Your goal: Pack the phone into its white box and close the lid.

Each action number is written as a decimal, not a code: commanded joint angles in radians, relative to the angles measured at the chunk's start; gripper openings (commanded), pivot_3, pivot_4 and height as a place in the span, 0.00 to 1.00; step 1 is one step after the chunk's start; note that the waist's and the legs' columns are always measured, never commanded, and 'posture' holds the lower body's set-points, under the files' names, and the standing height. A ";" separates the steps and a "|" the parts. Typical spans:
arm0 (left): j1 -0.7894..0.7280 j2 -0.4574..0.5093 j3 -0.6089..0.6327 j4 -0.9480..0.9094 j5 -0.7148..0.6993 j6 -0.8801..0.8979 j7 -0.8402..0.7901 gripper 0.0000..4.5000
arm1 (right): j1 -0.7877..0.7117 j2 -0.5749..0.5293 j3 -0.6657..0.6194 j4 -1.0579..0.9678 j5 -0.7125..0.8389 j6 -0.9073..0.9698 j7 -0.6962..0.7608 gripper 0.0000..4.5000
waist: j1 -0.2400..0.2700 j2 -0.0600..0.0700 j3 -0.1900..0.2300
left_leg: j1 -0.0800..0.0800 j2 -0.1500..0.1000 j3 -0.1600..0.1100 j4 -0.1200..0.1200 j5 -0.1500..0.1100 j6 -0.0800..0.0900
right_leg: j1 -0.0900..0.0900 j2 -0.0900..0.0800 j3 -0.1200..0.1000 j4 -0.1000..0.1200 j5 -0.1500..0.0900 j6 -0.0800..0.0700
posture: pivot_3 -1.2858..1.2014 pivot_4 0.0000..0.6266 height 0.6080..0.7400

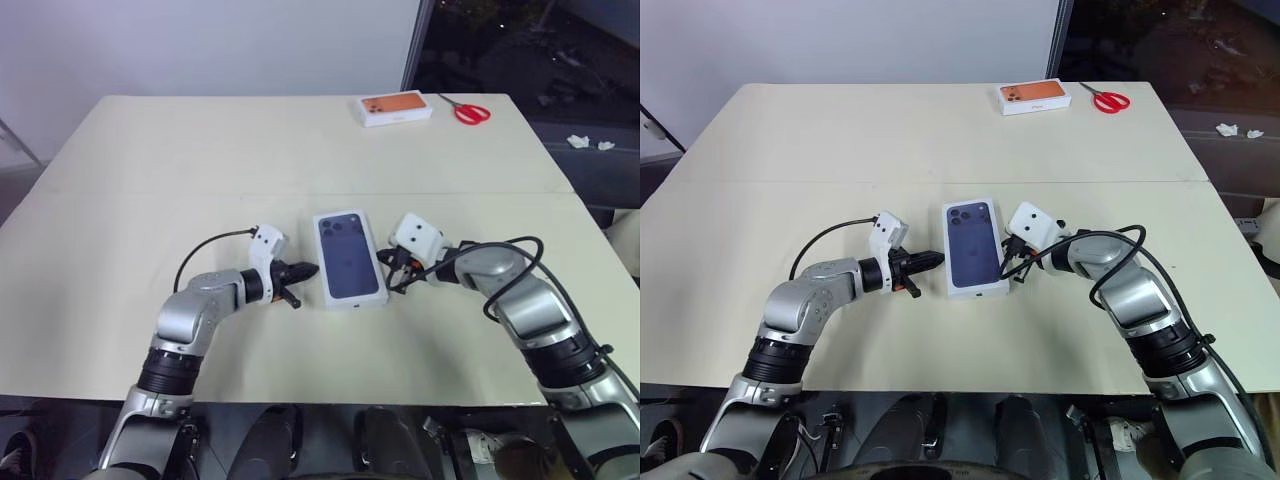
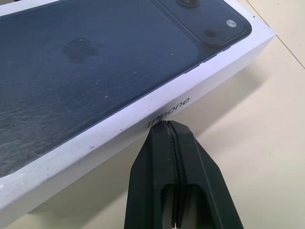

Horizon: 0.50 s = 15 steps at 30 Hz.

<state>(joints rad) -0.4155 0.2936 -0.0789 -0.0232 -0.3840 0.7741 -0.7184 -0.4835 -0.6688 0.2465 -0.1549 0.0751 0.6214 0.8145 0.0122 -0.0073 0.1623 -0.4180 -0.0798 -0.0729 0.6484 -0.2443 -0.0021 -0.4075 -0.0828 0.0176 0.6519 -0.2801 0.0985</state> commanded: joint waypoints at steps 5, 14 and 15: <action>-0.035 -0.019 -0.017 -0.024 -0.016 -0.019 -0.006 0.01 | 0.001 -0.029 -0.021 -0.029 -0.007 -0.027 0.020 0.00 | -0.001 0.000 0.000 | 0.000 0.000 0.000 0.000 0.000 0.000 | 0.000 0.000 0.000 0.000 0.000 0.000 | 0.52 0.24 1.00; -0.011 0.000 -0.028 -0.033 -0.011 -0.016 -0.011 0.01 | 0.013 -0.010 -0.001 -0.039 -0.020 -0.029 0.009 0.00 | -0.001 0.000 0.000 | 0.000 0.000 0.000 0.000 0.000 0.000 | 0.000 0.000 0.000 0.000 0.000 0.000 | 0.52 0.24 1.00; -0.006 0.005 -0.025 -0.035 -0.011 -0.018 -0.011 0.01 | 0.015 -0.011 0.000 -0.039 -0.022 -0.030 0.010 0.00 | -0.001 0.000 0.000 | 0.000 0.000 0.000 0.000 0.000 0.000 | 0.000 0.000 0.000 0.000 0.000 0.000 | 0.52 0.24 1.00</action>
<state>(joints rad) -0.4268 0.2951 -0.1029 -0.0222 -0.3830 0.7726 -0.7180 -0.4697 -0.6858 0.2485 -0.1547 0.0521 0.6109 0.8219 0.0112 -0.0073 0.1623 -0.4181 -0.0798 -0.0729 0.6483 -0.2440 -0.0026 -0.4076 -0.0827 0.0176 0.6519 -0.2801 0.0985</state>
